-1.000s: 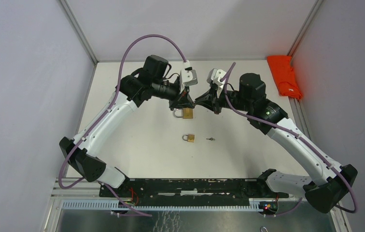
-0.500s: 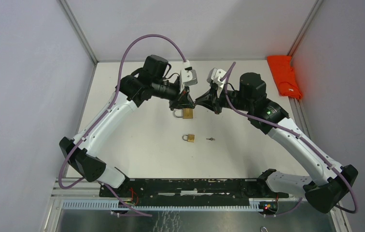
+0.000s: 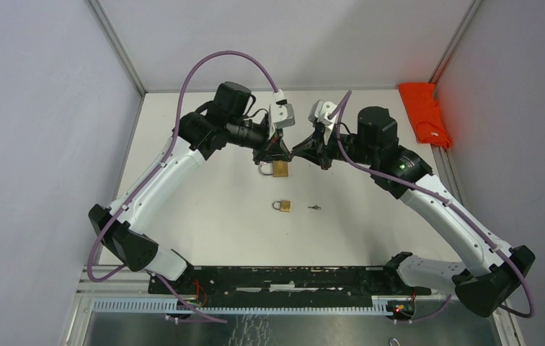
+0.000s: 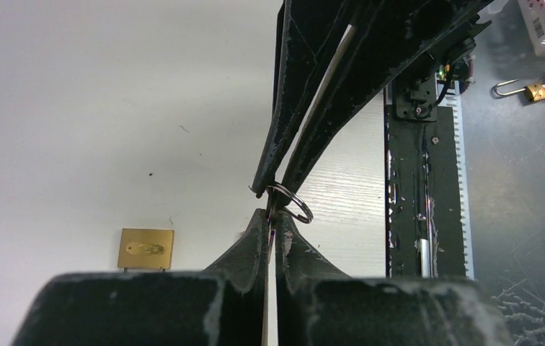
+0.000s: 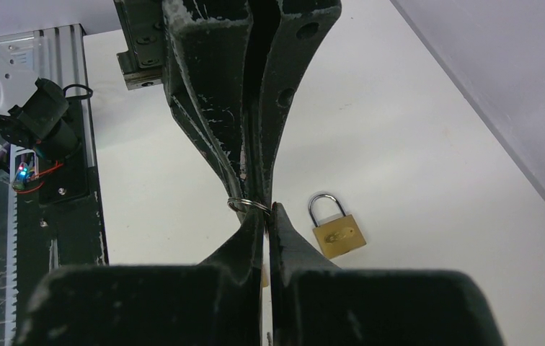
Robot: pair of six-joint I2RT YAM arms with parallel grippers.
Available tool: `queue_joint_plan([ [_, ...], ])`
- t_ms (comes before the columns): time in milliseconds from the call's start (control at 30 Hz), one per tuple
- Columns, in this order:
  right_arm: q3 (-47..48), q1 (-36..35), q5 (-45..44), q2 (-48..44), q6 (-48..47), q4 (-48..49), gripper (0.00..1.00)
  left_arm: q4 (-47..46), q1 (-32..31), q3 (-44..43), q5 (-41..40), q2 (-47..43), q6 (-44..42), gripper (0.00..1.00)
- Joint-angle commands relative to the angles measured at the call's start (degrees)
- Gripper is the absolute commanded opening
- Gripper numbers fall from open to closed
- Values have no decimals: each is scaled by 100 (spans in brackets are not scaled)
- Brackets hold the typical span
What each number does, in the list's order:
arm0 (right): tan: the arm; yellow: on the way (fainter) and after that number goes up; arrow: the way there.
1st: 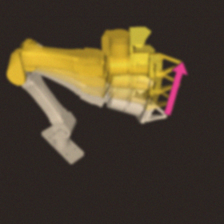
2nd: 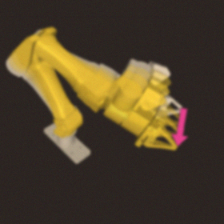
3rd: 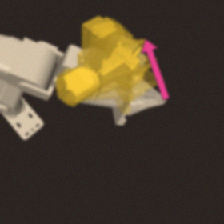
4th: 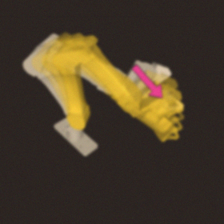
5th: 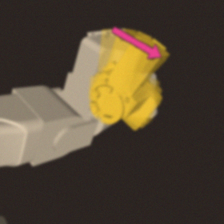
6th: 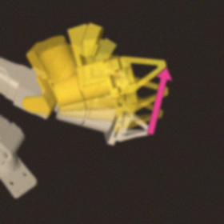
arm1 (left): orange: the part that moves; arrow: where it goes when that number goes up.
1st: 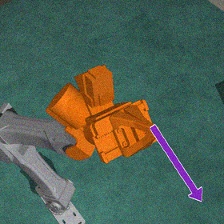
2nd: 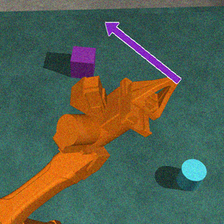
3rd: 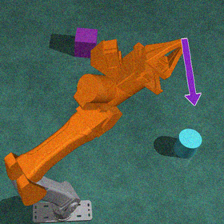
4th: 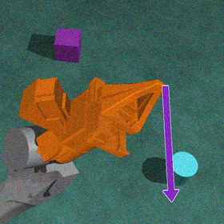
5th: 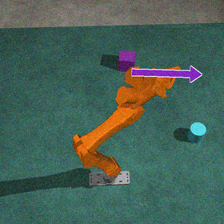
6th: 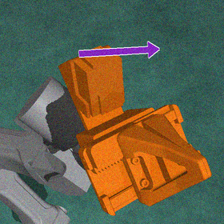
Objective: Unlock with the key
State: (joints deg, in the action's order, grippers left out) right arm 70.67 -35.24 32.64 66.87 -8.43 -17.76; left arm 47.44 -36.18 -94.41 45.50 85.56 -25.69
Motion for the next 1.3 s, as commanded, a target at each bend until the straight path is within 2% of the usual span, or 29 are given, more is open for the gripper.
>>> queue_joint_plan([
  [0, 23, 57, -569, 42, -176, -171, 0, -208, -111, -117, 360, -409, -58, 2],
  [167, -115, 59, -723, -91, -186, -175, 0, -159, -106, -113, 269, -476, -75, 2],
  [233, -100, 54, -690, -82, -118, -137, 9, -156, -113, -117, 273, -464, -58, 2],
  [333, -83, 60, -379, -13, 64, 55, 35, -164, -110, -151, 334, -415, -28, 2],
  [433, -134, 60, -149, 101, 244, 278, 40, -220, -108, -170, 361, -391, 10, 2],
  [533, -272, 53, -62, 172, 392, 533, 41, -252, -109, -183, 441, -411, 9, 2],
  [667, -469, 58, 158, 186, 546, 951, 38, -259, -109, -166, 513, -430, -31, 2],
  [833, -513, 59, 722, 273, 697, 1316, 28, -281, -110, -159, 667, -422, -86, 2],
  [1033, -714, 61, 1160, 251, 810, 1670, 1, -280, -109, -115, 838, -425, -142, 2],
  [1200, -774, 60, 1287, 137, 783, 1629, 0, -302, -112, -130, 875, -485, -164, 3],
  [1267, -779, 57, 1165, 62, 803, 1605, 0, -331, -114, -139, 916, -503, -151, 7],
])
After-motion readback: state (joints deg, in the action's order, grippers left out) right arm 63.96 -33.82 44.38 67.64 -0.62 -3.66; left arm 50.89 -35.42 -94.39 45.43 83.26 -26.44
